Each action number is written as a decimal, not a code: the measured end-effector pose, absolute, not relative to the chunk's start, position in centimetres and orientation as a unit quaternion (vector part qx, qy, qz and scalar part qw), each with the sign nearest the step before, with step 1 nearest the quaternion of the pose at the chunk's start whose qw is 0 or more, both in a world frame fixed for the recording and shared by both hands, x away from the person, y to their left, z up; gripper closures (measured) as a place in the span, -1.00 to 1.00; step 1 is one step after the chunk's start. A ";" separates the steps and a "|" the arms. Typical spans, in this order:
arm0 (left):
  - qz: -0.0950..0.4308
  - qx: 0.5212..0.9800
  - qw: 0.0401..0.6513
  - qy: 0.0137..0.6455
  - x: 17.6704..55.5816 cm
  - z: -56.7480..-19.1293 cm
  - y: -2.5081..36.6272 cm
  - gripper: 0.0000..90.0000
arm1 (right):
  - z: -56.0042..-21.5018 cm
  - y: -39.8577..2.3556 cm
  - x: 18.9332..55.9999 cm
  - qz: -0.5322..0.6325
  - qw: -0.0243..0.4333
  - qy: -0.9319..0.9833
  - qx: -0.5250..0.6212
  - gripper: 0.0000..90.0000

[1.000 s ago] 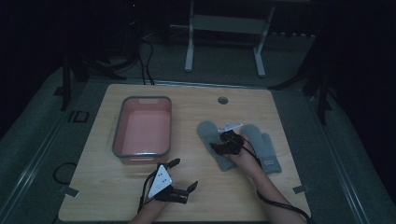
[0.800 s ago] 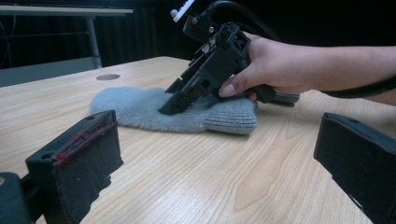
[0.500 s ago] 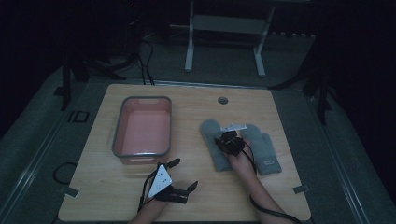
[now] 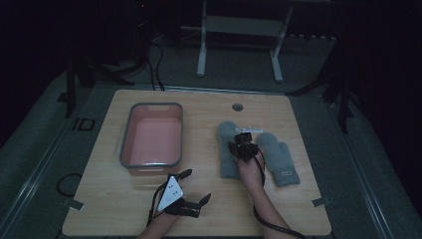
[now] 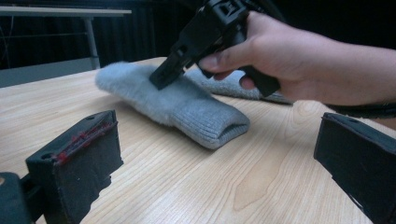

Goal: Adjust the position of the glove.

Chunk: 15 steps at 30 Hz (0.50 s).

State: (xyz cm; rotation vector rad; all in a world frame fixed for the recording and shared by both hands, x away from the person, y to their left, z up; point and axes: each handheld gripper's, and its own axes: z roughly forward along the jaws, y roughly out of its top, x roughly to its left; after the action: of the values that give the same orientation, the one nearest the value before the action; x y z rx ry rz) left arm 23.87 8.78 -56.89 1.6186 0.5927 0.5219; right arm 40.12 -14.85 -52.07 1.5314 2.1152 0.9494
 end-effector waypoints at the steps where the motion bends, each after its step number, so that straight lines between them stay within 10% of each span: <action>1: 0.227 0.704 0.621 0.258 23.9 -56.9 8.8 -0.98 | -52.4 -14.7 40.2 0.330 0.179 0.750 0.545 0.78; 15: 0.224 0.704 0.623 0.259 23.9 -56.9 8.8 -0.98 | -54.2 -14.4 40.5 0.348 0.162 0.743 0.549 0.15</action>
State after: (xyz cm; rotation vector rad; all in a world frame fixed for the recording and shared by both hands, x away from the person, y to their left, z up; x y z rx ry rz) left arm 23.87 8.77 -56.90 1.6163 0.5948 0.5150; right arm 40.54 -14.41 -54.20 1.5661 2.1198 0.9926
